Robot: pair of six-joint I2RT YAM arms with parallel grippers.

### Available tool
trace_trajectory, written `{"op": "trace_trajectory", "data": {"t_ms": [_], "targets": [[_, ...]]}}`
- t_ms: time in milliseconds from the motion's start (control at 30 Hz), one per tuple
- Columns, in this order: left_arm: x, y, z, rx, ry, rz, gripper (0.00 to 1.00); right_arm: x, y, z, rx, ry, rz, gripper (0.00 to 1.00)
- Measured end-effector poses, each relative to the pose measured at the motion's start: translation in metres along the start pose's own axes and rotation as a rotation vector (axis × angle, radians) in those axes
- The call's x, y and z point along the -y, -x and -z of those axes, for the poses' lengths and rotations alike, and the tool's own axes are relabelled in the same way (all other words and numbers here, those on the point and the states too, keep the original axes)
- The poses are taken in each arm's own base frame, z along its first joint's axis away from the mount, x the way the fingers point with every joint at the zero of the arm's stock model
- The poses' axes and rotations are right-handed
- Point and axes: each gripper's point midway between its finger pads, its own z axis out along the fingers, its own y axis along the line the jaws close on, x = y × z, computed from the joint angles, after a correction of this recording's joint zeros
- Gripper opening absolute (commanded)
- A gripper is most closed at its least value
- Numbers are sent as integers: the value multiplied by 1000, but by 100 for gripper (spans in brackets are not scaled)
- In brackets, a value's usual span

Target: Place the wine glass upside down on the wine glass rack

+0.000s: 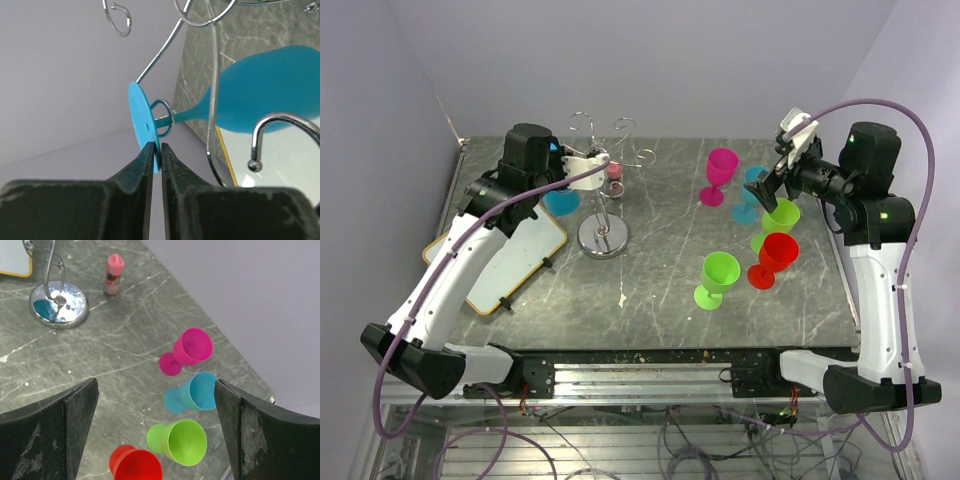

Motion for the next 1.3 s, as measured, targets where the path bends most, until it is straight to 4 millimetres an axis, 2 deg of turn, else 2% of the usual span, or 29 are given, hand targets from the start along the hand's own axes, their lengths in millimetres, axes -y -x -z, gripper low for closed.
{"op": "trace_trajectory", "data": {"t_ms": [200, 400, 567, 700, 833, 1000, 1133, 1300], "targets": [[15, -3, -4, -11, -46, -3, 27, 1, -14, -4, -38, -8, 2, 99], [15, -3, -3, -8, -41, 9, 33, -1, -30, -8, -79, -5, -5, 99], [14, -3, 0, -5, -35, 33, 46, -5, -39, -13, -92, 13, -20, 99], [11, -2, 6, 9, -23, 58, 57, -17, -37, -23, -81, 57, -40, 98], [9, -1, 17, 27, -12, 89, 66, -46, -28, -48, -56, 159, -35, 97], [18, -2, 29, 42, -44, 115, 79, -78, -29, -78, -55, 266, -58, 95], [27, -6, 31, 34, -79, 135, 83, -103, -19, -104, -32, 332, -94, 90], [32, -24, 37, 15, -108, 194, 86, -150, -2, -131, -2, 430, -120, 87]]}}
